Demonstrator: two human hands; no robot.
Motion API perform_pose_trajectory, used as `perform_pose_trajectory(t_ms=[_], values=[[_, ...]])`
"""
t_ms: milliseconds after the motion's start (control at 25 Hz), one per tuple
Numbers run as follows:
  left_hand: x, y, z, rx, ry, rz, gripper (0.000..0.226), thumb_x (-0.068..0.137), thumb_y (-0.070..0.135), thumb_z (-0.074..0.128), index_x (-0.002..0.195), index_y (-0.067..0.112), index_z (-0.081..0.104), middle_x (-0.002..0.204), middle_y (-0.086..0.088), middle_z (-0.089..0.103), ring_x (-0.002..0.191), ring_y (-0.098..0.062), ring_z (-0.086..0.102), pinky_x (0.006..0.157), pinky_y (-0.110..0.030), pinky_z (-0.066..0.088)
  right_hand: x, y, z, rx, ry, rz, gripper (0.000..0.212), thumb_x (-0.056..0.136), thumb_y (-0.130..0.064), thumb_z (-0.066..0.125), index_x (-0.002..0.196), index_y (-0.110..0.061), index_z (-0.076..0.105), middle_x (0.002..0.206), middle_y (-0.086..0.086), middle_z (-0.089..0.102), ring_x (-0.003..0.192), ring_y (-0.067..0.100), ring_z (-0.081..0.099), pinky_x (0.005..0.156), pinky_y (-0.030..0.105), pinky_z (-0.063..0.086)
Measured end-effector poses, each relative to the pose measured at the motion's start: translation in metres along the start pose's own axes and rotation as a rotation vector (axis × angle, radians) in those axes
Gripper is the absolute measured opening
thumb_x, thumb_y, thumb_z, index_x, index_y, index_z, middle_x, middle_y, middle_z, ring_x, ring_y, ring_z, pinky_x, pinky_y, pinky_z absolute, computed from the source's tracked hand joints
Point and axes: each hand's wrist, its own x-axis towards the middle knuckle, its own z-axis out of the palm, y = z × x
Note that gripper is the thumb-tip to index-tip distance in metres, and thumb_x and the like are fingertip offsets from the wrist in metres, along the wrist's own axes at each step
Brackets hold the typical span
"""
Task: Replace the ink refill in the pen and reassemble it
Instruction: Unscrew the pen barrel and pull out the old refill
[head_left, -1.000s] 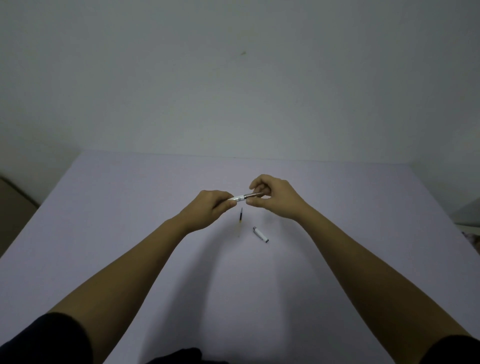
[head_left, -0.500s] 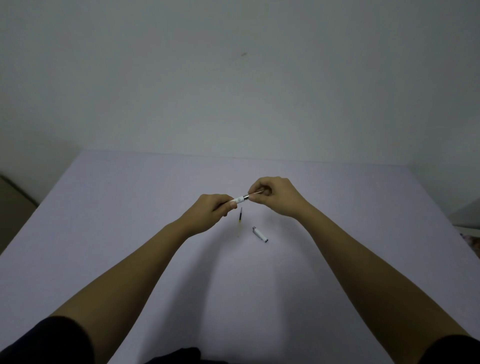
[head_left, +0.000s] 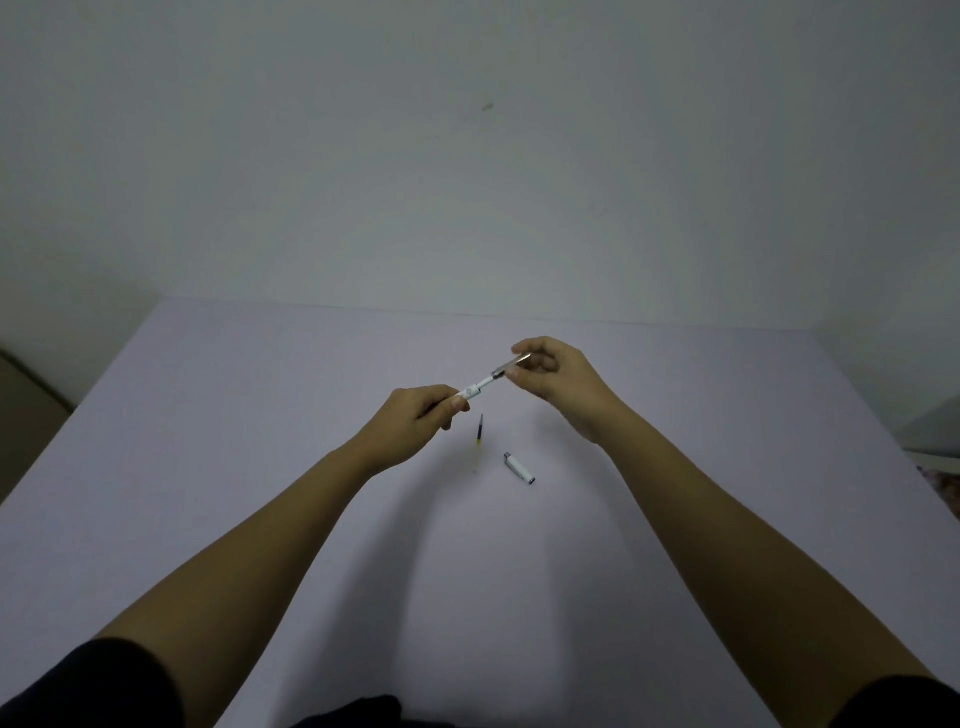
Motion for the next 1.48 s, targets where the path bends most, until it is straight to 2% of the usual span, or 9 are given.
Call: perform_pose_trajectory(t_ms=[120, 280, 440, 600, 760, 920, 1320, 1400, 1480], values=[[-0.002, -0.002, 0.003, -0.029, -0.003, -0.035, 0.027, 0.096, 0.038, 0.042, 0.094, 0.026, 0.067, 0.068, 0.011, 0.058, 0.053, -0.002, 0.042, 0.051, -0.013, 0.035, 0.005, 0.005, 0.0, 0.294, 0.096, 0.056, 0.016, 0.084, -0.007, 0.065, 0.089, -0.02, 0.057, 0.087, 0.001, 0.067, 0.082, 0.009, 0.063, 0.08, 0.022, 0.048], [-0.002, -0.009, 0.008, -0.091, 0.015, -0.1, 0.027, 0.097, 0.036, 0.041, 0.093, 0.026, 0.066, 0.069, 0.011, 0.057, 0.055, -0.004, 0.045, 0.056, -0.019, 0.037, 0.015, 0.023, -0.008, 0.354, 0.217, 0.084, 0.013, 0.085, -0.011, 0.065, 0.095, -0.02, 0.062, 0.09, 0.0, 0.068, 0.088, 0.009, 0.064, 0.081, 0.019, 0.049], [0.004, -0.014, 0.015, -0.228, 0.053, -0.175, 0.026, 0.095, 0.036, 0.044, 0.094, 0.025, 0.067, 0.07, 0.01, 0.058, 0.054, 0.003, 0.048, 0.06, -0.019, 0.039, 0.025, 0.068, -0.015, 0.006, 0.265, 0.213, 0.023, 0.083, -0.013, 0.066, 0.107, -0.012, 0.067, 0.087, 0.002, 0.068, 0.085, 0.012, 0.062, 0.073, 0.018, 0.046], [0.013, -0.026, 0.021, -0.307, 0.08, -0.252, 0.024, 0.094, 0.035, 0.046, 0.092, 0.026, 0.069, 0.069, 0.01, 0.059, 0.055, 0.001, 0.048, 0.063, -0.022, 0.041, 0.033, 0.128, -0.014, -0.41, 0.271, 0.3, 0.024, 0.08, -0.011, 0.067, 0.103, -0.01, 0.072, 0.095, 0.012, 0.074, 0.091, 0.018, 0.066, 0.07, 0.016, 0.044], [0.023, -0.036, 0.028, -0.398, 0.104, -0.325, 0.026, 0.094, 0.026, 0.045, 0.093, 0.023, 0.071, 0.07, 0.006, 0.06, 0.058, -0.004, 0.048, 0.064, -0.027, 0.042, 0.044, 0.164, -0.012, -0.584, 0.219, 0.39, 0.023, 0.081, -0.011, 0.067, 0.103, -0.008, 0.072, 0.103, 0.014, 0.073, 0.102, 0.026, 0.065, 0.088, 0.029, 0.048], [0.029, -0.041, 0.039, -0.399, 0.095, -0.355, 0.025, 0.093, 0.028, 0.046, 0.093, 0.023, 0.071, 0.07, 0.006, 0.06, 0.057, -0.003, 0.049, 0.064, -0.027, 0.042, 0.042, 0.182, -0.017, -0.625, 0.165, 0.444, 0.023, 0.081, -0.008, 0.066, 0.103, -0.007, 0.072, 0.108, 0.013, 0.072, 0.105, 0.026, 0.064, 0.091, 0.027, 0.044], [0.034, -0.033, 0.031, -0.398, 0.162, -0.333, 0.025, 0.093, 0.029, 0.047, 0.093, 0.023, 0.071, 0.07, 0.005, 0.061, 0.059, -0.007, 0.05, 0.065, -0.028, 0.042, 0.047, 0.148, -0.018, -0.591, 0.169, 0.357, 0.024, 0.084, -0.019, 0.063, 0.105, -0.009, 0.071, 0.109, 0.011, 0.072, 0.106, 0.021, 0.064, 0.092, 0.022, 0.043], [0.035, -0.033, 0.037, -0.414, 0.181, -0.352, 0.026, 0.094, 0.029, 0.045, 0.097, 0.02, 0.069, 0.072, 0.005, 0.061, 0.06, -0.007, 0.051, 0.065, -0.026, 0.043, 0.05, 0.134, -0.012, -0.532, 0.169, 0.257, 0.021, 0.086, -0.02, 0.061, 0.102, -0.012, 0.072, 0.107, 0.006, 0.073, 0.096, 0.015, 0.065, 0.082, 0.014, 0.042], [0.036, -0.031, 0.044, -0.419, 0.18, -0.359, 0.028, 0.095, 0.03, 0.044, 0.104, 0.016, 0.067, 0.075, 0.004, 0.062, 0.063, -0.008, 0.053, 0.065, -0.025, 0.045, 0.053, 0.116, -0.003, -0.345, 0.097, 0.161, 0.02, 0.088, -0.024, 0.061, 0.103, -0.016, 0.072, 0.1, -0.002, 0.073, 0.084, 0.005, 0.064, 0.078, 0.013, 0.042]])
